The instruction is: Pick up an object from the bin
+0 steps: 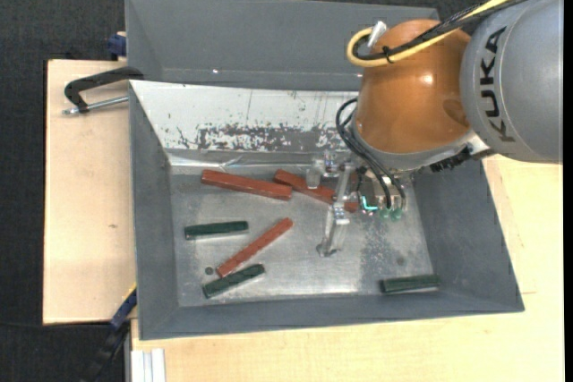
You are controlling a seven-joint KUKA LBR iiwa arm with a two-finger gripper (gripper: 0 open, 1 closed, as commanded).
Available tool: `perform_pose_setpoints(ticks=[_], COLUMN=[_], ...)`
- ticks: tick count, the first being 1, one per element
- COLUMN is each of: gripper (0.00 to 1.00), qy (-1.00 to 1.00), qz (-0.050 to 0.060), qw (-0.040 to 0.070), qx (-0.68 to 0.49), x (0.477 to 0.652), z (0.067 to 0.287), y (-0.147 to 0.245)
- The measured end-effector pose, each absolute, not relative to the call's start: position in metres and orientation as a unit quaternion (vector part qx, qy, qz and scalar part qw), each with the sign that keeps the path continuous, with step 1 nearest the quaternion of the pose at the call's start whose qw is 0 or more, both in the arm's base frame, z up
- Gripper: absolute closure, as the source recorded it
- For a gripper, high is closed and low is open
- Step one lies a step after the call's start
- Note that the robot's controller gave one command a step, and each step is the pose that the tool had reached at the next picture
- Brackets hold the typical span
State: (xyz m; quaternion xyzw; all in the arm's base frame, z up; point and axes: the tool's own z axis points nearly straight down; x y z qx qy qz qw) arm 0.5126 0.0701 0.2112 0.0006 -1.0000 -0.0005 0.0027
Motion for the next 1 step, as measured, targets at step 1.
perform_pose_setpoints(ticks=[1], gripper=[0.00], qy=[-1.000], qz=[-0.001], qw=[-0.001], qx=[0.000], x=[0.5142], z=[0.2149], y=[0.0698])
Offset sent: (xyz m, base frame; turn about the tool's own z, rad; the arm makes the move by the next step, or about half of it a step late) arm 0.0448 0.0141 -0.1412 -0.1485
